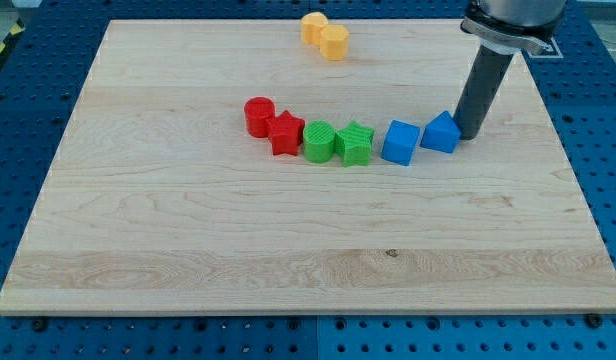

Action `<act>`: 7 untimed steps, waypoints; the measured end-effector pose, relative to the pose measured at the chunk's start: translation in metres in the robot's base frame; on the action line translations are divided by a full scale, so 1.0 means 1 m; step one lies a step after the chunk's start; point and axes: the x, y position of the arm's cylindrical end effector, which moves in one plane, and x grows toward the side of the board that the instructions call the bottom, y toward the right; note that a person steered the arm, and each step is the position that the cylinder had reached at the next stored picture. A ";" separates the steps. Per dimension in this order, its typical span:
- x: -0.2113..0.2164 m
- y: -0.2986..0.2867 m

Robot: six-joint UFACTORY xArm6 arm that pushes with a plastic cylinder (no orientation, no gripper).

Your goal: Place the blue triangle towards the top right side of the blue cube

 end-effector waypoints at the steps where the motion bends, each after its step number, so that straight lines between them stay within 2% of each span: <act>1: 0.000 -0.007; 3: 0.003 -0.008; 4: 0.025 0.002; 5: 0.027 0.020; 6: 0.047 0.030; 7: 0.075 0.007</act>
